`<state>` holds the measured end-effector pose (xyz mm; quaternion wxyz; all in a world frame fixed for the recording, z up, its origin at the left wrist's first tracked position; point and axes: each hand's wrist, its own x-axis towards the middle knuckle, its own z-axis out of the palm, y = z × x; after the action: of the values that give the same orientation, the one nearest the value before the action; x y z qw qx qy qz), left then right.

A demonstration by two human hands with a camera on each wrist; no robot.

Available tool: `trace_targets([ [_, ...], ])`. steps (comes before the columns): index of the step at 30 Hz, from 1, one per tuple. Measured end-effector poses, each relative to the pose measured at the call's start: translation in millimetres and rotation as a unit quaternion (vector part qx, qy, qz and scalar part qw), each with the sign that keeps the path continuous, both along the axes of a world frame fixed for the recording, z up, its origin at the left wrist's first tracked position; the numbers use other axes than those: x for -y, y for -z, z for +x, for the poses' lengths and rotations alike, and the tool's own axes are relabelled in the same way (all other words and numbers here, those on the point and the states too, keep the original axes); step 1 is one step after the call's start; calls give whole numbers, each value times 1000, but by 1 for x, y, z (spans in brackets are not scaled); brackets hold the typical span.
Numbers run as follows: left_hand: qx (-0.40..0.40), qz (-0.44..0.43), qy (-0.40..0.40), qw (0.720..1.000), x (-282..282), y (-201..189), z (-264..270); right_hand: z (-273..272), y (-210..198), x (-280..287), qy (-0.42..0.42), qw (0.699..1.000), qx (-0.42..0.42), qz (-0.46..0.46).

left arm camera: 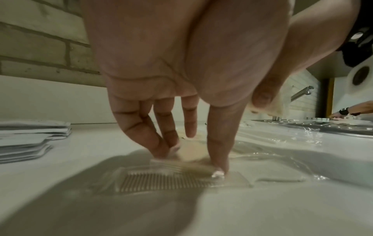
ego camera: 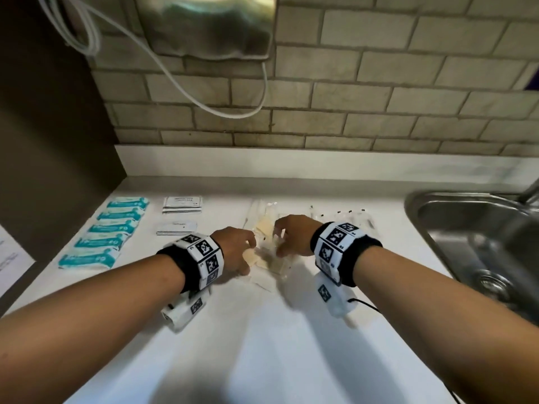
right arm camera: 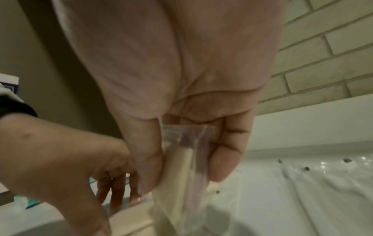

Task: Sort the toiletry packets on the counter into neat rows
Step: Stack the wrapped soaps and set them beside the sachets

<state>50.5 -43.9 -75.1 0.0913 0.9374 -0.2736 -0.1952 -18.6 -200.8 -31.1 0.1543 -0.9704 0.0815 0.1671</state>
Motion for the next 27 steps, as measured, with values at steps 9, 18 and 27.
trace_targets([
  [9,20,-90,-58,994,-38,-11,15,15,49,-26,18,995,-44,-86],
  [18,-15,-206,-6,978,-52,-20,25,16,40,-35,15,996,-30,-84],
  [27,-67,-324,-33,943,-59,-22,47,31,-10,-44,16,982,83,166],
])
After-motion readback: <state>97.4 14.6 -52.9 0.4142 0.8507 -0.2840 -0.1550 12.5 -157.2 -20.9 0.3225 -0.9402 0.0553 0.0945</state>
